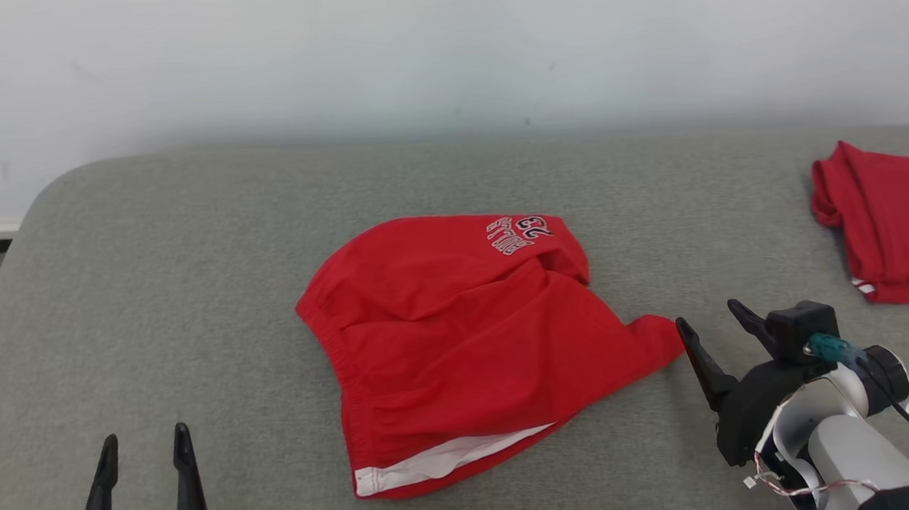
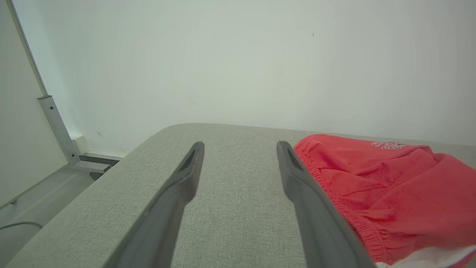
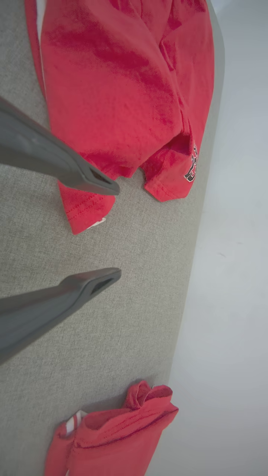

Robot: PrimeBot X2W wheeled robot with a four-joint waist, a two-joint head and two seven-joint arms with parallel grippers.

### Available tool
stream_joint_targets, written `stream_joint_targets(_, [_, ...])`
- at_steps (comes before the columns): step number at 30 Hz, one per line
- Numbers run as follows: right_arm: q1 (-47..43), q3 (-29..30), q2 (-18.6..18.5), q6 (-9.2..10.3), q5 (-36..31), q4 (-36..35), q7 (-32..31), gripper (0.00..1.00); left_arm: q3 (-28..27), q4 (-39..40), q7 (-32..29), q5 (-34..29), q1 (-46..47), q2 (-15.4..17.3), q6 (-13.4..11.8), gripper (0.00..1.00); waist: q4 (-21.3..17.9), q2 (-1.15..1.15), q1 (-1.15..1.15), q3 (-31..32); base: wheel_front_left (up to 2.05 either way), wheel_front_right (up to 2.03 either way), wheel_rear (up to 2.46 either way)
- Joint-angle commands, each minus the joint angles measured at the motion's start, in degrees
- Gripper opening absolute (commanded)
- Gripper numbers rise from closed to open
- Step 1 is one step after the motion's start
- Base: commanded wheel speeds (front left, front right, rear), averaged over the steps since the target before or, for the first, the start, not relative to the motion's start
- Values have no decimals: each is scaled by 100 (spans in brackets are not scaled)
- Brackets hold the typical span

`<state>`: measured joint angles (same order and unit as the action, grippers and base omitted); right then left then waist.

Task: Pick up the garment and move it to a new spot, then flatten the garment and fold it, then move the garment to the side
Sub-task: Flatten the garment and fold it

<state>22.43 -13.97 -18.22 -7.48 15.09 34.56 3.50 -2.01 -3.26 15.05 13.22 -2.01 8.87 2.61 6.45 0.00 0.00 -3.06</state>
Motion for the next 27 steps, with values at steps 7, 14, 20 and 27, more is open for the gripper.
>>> stream_joint_targets(7, [529, -505, -43, -1, 447, 1125, -375, 100, -62, -127, 16, -185, 214, -211, 200, 100, 357, 0, 0, -220, 0, 0, 0])
stream_joint_targets(14, [793, -840, -14, 0, 723, 1583, -63, 0, -39, -195, 16, -229, 308, -303, 326, 100, 382, 0, 0, -268, 0, 0, 0])
stream_joint_targets(20, [605, -986, -41, 0, 1035, 1555, 510, 0, -48, -281, 16, -248, 150, -372, 382, 100, 132, 0, 0, -61, 0, 0, 0])
stream_joint_targets(27, [-209, -916, -192, -1, 1684, 701, 518, 0, -105, -313, 16, -241, -39, -432, 442, 100, -308, 0, 0, 113, 0, 0, 0])
